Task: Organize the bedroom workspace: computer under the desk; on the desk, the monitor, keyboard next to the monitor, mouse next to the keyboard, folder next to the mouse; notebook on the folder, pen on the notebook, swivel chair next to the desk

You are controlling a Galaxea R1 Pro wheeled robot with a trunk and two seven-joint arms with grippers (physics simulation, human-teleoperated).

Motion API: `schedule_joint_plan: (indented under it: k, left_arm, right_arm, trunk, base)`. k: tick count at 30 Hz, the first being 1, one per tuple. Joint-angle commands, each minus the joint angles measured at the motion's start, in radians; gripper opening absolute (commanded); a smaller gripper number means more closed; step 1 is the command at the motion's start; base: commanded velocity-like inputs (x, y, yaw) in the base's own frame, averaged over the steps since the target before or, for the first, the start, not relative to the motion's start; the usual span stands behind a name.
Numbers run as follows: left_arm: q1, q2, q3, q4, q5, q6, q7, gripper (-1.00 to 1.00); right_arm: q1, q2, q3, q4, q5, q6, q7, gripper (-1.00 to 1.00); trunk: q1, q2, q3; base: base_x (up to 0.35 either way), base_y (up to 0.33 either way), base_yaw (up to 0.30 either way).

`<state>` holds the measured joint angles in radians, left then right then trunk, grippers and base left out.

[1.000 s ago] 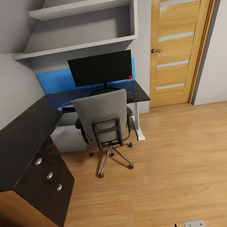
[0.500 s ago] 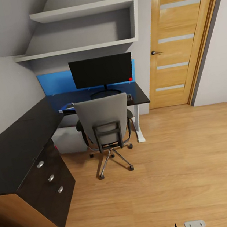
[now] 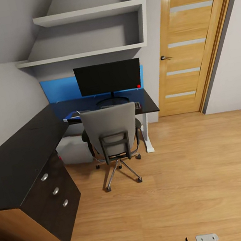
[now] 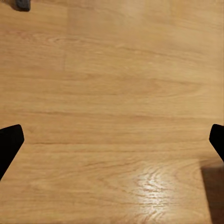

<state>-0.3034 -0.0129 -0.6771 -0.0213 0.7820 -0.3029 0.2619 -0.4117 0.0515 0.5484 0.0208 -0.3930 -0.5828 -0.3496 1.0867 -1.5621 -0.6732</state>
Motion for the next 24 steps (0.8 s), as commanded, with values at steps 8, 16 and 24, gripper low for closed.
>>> schedule_joint_plan:
  k: [8,16,24]
  left_arm:
    - [0.0,0.004,-0.009,0.0,0.007,-0.001,0.005,1.0]
    - [0.0,0.005,-0.009,0.0,0.008,-0.001,0.005,1.0]
    - [0.0,0.005,-0.009,0.0,0.008,-0.001,0.005,1.0]
  right_arm:
    - [-0.001,0.001,0.008,0.002,-0.006,-0.003,-0.003,1.0]
    - [-0.001,0.001,0.008,0.002,-0.006,-0.003,-0.003,1.0]
    - [-0.001,0.001,0.008,0.002,-0.006,-0.003,-0.003,1.0]
  trunk:
    - [-0.031,0.056,0.024]
    - [-0.062,0.112,0.049]
    - [-0.092,0.168,0.074]
  base:
    - [0.0,0.0,0.0]
    - [0.0,0.0,0.0]
    - [0.0,0.0,0.0]
